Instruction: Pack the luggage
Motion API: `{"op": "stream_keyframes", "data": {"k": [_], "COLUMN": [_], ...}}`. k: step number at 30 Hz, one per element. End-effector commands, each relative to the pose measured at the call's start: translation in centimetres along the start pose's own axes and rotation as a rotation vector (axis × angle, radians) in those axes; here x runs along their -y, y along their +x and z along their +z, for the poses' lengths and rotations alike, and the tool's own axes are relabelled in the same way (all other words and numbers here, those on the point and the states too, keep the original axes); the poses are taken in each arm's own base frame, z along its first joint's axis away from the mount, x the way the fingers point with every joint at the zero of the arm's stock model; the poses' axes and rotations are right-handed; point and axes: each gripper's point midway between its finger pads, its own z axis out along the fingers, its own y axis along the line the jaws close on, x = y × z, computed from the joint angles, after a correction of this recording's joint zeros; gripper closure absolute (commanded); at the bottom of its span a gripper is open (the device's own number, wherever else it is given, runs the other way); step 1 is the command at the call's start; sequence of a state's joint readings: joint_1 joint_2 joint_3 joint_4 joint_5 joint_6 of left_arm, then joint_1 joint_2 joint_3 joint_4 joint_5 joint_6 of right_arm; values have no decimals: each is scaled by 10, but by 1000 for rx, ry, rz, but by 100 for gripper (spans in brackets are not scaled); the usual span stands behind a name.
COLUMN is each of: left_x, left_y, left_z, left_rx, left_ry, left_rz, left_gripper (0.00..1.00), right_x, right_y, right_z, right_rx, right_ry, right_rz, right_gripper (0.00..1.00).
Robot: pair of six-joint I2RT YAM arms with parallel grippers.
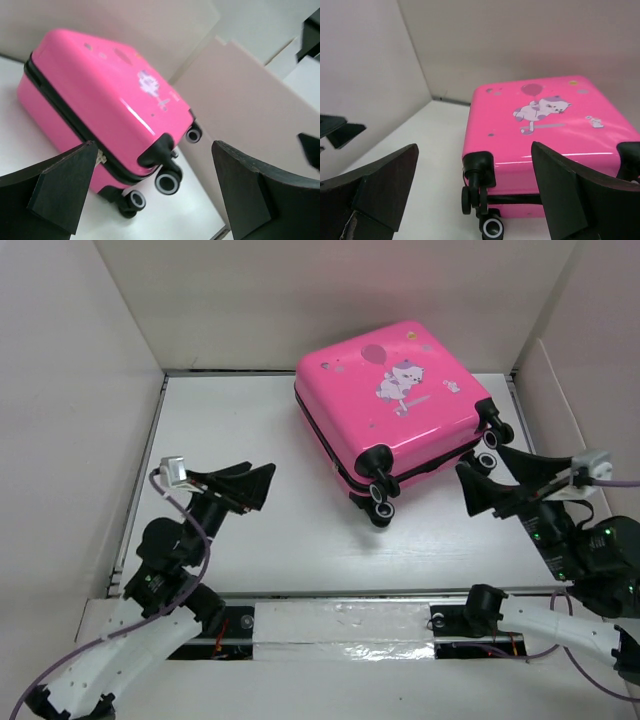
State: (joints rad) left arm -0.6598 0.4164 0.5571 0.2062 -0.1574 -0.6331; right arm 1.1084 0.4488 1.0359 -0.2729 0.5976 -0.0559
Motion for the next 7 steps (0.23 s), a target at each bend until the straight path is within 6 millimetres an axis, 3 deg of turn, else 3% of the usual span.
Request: {"op": "stream_keyframes", "data": {"k": [1, 2, 7], "left_x": [18, 23, 20], "left_y": [-32, -39, -34], "left_z": [-20, -23, -18], "left_rx": [52, 62, 6], "left_ry": [28, 38, 0], "left_rz": [7, 9, 63], "left_gripper": [1, 1, 1], "right_x": [10, 7, -15], "right_y": [12, 18, 48], "right_z": [-2, 1, 21], "right_rx": [-7, -24, -132], "right_ry": [60, 57, 18], "right_rz": [13, 10, -47], "right_gripper": [0, 0, 0]}}
